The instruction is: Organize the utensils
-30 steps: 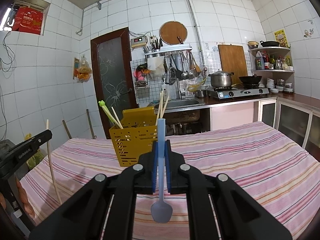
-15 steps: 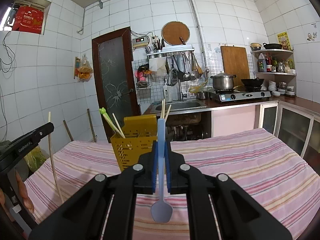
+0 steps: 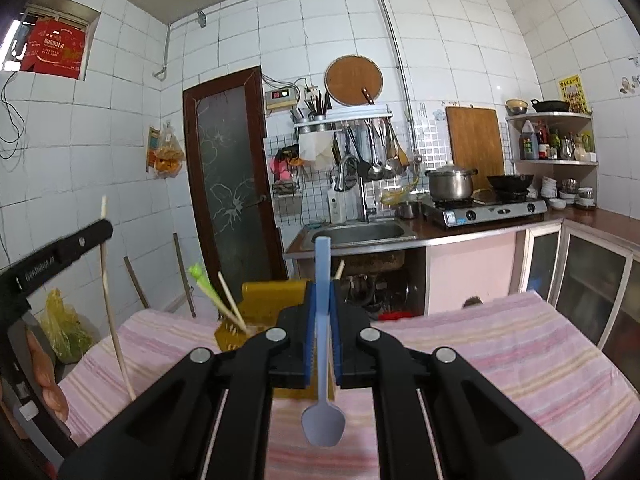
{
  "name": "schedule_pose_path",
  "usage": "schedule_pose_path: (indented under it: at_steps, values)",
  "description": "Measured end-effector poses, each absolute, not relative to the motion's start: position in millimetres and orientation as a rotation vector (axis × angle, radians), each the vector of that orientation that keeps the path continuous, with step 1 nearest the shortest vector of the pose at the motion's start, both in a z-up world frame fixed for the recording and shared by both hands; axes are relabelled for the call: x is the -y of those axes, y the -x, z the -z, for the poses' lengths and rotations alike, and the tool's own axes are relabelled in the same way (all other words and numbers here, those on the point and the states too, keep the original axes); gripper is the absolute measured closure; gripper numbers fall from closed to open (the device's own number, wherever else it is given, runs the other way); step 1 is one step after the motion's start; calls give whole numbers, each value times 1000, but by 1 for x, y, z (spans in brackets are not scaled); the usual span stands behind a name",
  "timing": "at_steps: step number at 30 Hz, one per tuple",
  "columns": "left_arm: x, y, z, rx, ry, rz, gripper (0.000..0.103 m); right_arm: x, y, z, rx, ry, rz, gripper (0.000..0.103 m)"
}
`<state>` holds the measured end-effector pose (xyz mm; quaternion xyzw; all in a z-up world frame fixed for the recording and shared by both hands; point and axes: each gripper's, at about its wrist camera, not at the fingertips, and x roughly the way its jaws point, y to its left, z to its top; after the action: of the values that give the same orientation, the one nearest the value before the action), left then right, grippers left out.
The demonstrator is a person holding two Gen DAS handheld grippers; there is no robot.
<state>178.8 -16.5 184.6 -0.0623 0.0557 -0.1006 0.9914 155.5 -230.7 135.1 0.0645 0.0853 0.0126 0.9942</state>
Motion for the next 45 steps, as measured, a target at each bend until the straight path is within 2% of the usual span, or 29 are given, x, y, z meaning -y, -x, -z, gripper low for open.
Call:
schedule_pose_path:
  at_steps: [10,14,22,28,29,31,33,34,35,36,37,39,41,43,45]
  values:
    - [45,-259,-226,35,138,218,99,219,-240,-184,-84,-103,-43,96]
    - [62,-298,-207,23,108,208,99,217,-280,-181,-98,-96,-56,96]
    - [65,-345,-137,-81,91,157,99,209,-323,-129,-212,-94,-86,96]
    - [55,-340,-130,-123,95,143,98,204,-326,-108,-286,-60,-71,96]
    - [52,-335,-132,-129,87,141,96,203,-327,-105,-317,-49,-68,96]
    - [46,-325,-136,-150,87,144,87,204,-329,-102,-349,-45,-59,95]
    - [34,-309,-141,-173,100,145,68,206,-324,-100,-381,-31,-32,94]
    - [28,-299,-143,-177,104,140,62,207,-319,-100,-388,-26,-22,85]
    - [22,-286,-146,-176,108,130,48,210,-311,-103,-389,-19,-10,77]
    - [15,-274,-148,-172,109,124,32,214,-299,-107,-375,-21,-2,52]
    - [10,-262,-150,-166,111,118,25,217,-293,-110,-363,-25,1,37]
    - [1,-232,-154,-148,101,99,5,224,-264,-121,-327,-26,10,36]
    - [-4,-206,-155,-130,83,83,5,228,-242,-126,-324,-19,23,28]
    - [-9,-179,-151,-149,56,95,5,232,-218,-127,-319,-26,31,15]
    - [-14,-159,-142,-176,55,109,5,235,-188,-124,-314,-35,44,10]
